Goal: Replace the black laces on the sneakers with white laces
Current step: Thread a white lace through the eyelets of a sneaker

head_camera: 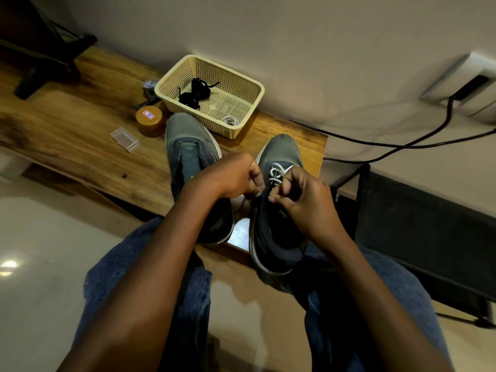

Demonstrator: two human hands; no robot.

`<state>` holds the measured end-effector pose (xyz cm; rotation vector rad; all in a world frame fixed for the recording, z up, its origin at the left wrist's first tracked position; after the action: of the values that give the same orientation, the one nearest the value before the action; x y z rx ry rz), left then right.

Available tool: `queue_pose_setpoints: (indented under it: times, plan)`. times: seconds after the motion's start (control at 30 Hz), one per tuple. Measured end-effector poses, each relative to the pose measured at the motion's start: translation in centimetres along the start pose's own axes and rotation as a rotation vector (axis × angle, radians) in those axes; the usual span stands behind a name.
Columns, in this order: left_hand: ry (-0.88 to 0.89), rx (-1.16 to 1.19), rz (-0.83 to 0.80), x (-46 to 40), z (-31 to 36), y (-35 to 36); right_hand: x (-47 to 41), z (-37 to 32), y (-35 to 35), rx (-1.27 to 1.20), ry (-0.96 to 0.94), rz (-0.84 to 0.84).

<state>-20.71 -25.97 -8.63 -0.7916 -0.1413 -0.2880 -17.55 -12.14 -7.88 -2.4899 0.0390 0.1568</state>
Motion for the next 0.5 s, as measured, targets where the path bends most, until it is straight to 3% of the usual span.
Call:
queue_pose_setpoints:
  times: [0.2,0.5]
  plan:
    - [-0.050,0.182,-0.040,0.45,-0.03,-0.48,0.09,-0.05,-0.52,0.002,0.030,-0.018]
    - [-0.080,0.207,-0.055,0.20,-0.40,0.08,0.21,0.01,0.41,-0.081,0.101,0.020]
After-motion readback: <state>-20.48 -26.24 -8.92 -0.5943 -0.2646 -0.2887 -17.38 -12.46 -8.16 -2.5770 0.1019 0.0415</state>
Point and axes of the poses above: each hand's wrist, its own x-axis away from the middle knuckle, its own y-axis out of the palm, z = x × y, the point moved 6 cm from there along -x, towards the middle knuckle, and after that the axes turned 12 degrees about z, right-handed, at the moved point
